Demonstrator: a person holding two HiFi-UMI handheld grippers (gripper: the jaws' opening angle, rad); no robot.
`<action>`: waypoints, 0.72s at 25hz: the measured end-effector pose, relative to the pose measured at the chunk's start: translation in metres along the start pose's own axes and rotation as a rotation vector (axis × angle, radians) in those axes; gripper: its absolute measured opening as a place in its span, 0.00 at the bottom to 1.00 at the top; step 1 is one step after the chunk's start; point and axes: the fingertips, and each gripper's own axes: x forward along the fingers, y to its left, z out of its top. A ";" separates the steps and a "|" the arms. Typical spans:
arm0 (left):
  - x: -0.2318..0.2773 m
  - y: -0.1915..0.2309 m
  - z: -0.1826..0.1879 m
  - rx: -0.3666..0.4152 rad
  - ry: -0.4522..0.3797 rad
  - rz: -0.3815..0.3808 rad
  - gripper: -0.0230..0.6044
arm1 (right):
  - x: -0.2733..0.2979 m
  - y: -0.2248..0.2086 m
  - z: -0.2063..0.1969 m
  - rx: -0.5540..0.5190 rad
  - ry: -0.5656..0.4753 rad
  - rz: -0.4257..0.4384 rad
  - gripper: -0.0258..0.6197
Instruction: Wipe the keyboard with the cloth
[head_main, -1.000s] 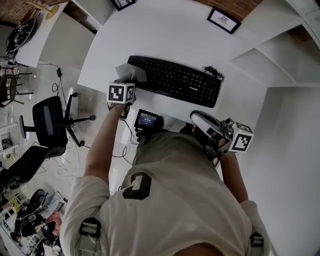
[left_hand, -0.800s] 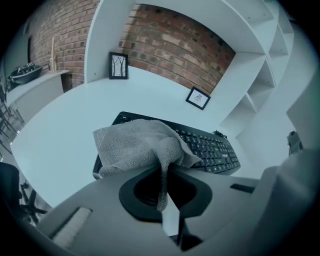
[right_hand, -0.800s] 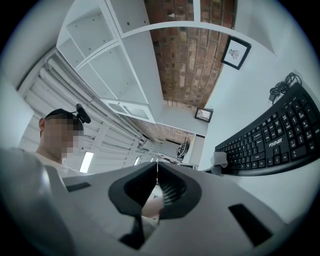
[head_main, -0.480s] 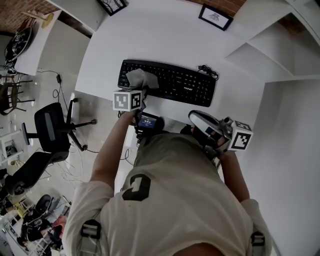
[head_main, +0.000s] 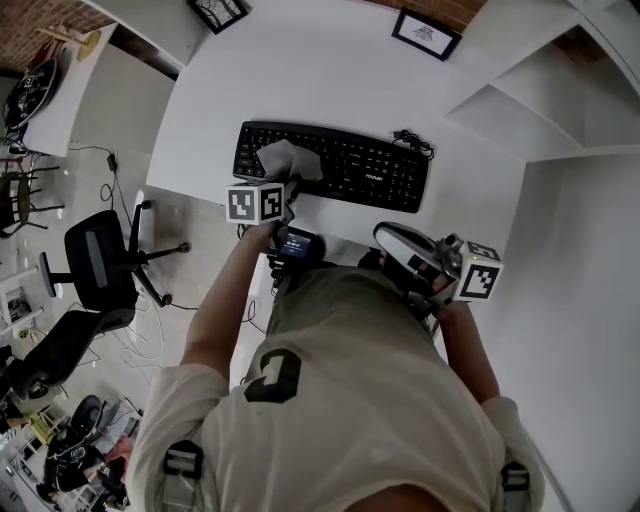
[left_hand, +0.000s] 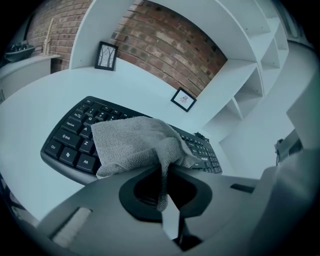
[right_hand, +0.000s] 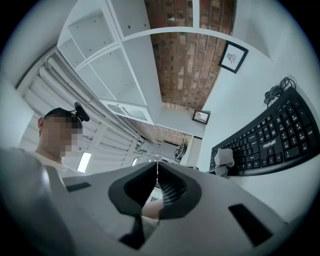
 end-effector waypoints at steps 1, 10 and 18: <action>0.001 -0.003 0.000 -0.007 0.000 -0.018 0.05 | 0.002 0.001 -0.002 -0.003 0.001 -0.007 0.05; 0.013 -0.025 -0.005 -0.008 0.013 -0.164 0.05 | 0.009 0.005 -0.038 -0.023 -0.036 -0.103 0.05; 0.019 -0.028 -0.008 -0.027 -0.001 -0.133 0.05 | -0.023 0.006 -0.037 -0.014 -0.131 -0.109 0.05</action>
